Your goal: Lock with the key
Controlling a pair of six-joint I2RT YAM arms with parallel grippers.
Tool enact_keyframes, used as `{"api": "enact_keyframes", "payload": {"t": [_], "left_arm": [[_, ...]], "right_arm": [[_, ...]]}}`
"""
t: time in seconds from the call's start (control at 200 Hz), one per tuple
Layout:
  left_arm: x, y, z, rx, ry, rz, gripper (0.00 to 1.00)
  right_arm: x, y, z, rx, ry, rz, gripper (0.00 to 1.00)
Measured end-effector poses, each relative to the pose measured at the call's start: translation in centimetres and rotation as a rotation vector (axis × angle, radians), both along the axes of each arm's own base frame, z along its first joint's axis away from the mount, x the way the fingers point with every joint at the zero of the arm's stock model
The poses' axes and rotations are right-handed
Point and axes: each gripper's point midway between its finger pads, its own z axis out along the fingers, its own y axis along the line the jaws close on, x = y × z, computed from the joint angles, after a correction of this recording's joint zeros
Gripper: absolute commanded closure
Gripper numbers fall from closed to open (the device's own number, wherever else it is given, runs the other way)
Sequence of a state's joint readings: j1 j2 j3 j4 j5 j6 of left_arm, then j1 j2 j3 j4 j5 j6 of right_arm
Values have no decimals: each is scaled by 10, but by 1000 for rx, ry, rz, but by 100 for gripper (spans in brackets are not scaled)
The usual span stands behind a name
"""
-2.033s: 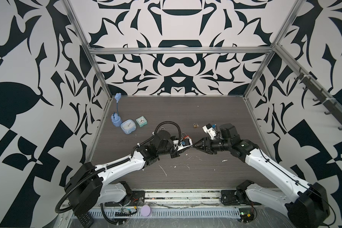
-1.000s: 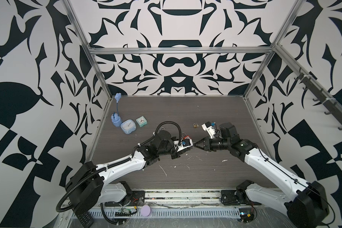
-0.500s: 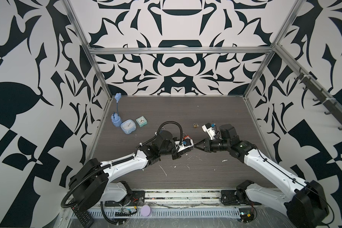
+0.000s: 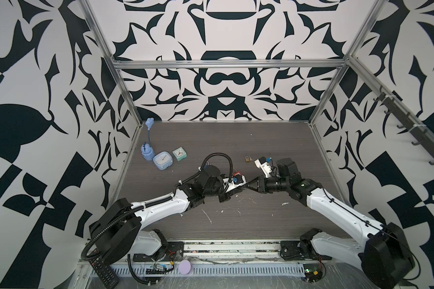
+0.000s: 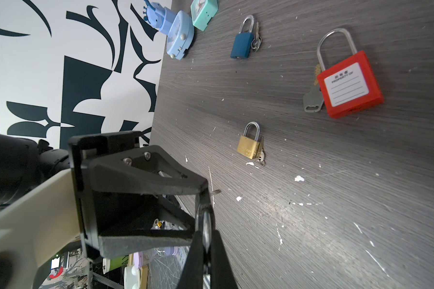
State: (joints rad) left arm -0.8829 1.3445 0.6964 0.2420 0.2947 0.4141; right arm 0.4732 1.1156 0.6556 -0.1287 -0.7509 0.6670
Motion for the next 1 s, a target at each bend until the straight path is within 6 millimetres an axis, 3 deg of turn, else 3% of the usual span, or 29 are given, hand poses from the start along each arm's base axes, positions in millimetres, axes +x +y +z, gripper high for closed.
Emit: {"api": "enact_keyframes", "payload": {"t": [0.73, 1.0], "left_arm": [[13, -2, -20, 45, 46, 57, 100], [23, -3, -19, 23, 58, 115, 100]], "right_arm": [[12, 6, -21, -9, -18, -66, 100], [24, 8, -20, 2, -55, -131, 100]]}}
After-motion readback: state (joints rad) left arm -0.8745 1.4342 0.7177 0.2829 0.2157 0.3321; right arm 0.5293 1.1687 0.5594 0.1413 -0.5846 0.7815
